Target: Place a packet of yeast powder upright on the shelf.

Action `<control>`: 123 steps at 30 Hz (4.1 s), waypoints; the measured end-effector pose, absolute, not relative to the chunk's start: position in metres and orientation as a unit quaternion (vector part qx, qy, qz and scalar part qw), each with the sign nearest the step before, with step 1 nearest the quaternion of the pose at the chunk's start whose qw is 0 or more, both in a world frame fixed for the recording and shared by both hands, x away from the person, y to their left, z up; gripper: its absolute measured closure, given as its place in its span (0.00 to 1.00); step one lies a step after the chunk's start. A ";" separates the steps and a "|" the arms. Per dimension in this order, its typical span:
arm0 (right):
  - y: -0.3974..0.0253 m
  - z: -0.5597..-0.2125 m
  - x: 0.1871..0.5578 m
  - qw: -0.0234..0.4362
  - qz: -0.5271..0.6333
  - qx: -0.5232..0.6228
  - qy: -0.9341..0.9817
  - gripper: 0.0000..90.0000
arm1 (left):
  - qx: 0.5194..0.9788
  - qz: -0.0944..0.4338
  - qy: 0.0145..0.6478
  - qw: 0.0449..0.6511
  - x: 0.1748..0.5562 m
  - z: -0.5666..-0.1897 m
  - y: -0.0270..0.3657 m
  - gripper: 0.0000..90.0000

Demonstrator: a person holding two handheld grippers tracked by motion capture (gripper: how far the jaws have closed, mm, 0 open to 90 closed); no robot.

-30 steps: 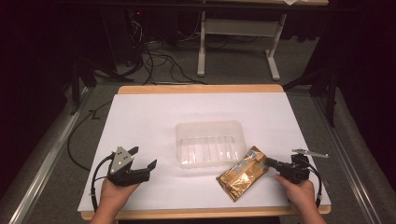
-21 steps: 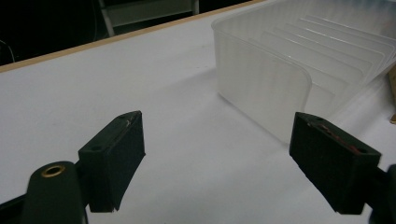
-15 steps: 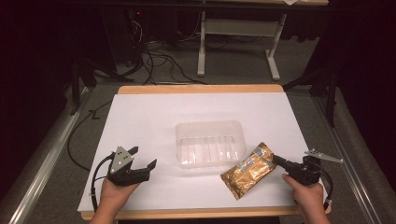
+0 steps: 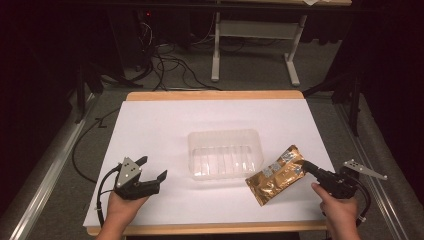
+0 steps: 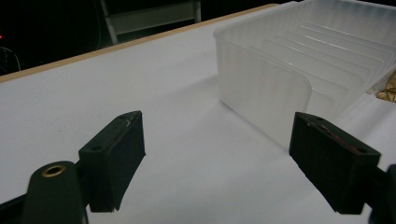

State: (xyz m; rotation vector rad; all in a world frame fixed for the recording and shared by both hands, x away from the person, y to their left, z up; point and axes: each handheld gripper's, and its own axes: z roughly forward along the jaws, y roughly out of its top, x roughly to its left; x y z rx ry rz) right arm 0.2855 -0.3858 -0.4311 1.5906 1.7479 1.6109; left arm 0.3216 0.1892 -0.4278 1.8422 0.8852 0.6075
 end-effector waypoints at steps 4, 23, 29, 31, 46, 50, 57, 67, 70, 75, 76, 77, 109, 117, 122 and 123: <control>-0.383 -0.421 0.280 0.163 0.567 0.534 0.605 1.00 | 0.755 0.250 0.364 0.485 0.321 -0.427 0.190 0.21; -0.378 -0.386 0.277 0.223 0.607 0.477 0.595 1.00 | 0.743 0.273 0.380 0.479 0.307 -0.427 0.210 0.21; -0.372 -0.380 0.282 0.253 0.613 0.458 0.592 1.00 | 0.740 0.281 0.389 0.472 0.298 -0.427 0.219 0.21; -0.371 -0.379 0.284 0.259 0.615 0.452 0.591 1.00 | 0.735 0.285 0.394 0.472 0.296 -0.427 0.223 0.21; -0.357 -0.369 0.296 0.284 0.622 0.410 0.604 1.00 | 0.722 0.301 0.413 0.466 0.280 -0.426 0.240 0.21; -0.353 -0.366 0.296 0.285 0.628 0.402 0.602 1.00 | 0.721 0.303 0.414 0.465 0.279 -0.426 0.241 0.21; -0.352 -0.359 0.293 0.290 0.639 0.392 0.595 1.00 | 0.723 0.301 0.410 0.467 0.280 -0.427 0.238 0.21; -0.339 -0.342 0.292 0.291 0.650 0.370 0.597 1.00 | 0.721 0.299 0.411 0.470 0.281 -0.427 0.240 0.21; -0.333 -0.338 0.292 0.289 0.651 0.363 0.600 1.00 | 0.722 0.298 0.411 0.470 0.280 -0.427 0.240 0.21; -0.324 -0.330 0.294 0.285 0.653 0.354 0.606 1.00 | 0.720 0.301 0.410 0.472 0.279 -0.426 0.240 0.21; -0.323 -0.328 0.295 0.286 0.653 0.351 0.607 1.00 | 0.720 0.301 0.410 0.472 0.279 -0.426 0.240 0.21; -0.321 -0.325 0.295 0.285 0.654 0.350 0.607 1.00 | 0.720 0.301 0.410 0.472 0.279 -0.425 0.240 0.21; -0.249 -0.310 0.322 0.237 0.675 0.307 0.627 1.00 | 0.725 0.296 0.405 0.473 0.281 -0.425 0.237 0.21; -0.225 -0.311 0.329 0.226 0.675 0.296 0.637 1.00 | 0.727 0.297 0.400 0.472 0.281 -0.425 0.236 0.21; -0.211 -0.312 0.333 0.221 0.675 0.290 0.641 1.00 | 0.725 0.297 0.400 0.475 0.281 -0.425 0.237 0.21; -0.208 -0.312 0.334 0.221 0.675 0.289 0.642 1.00 | 0.725 0.297 0.400 0.475 0.281 -0.425 0.237 0.21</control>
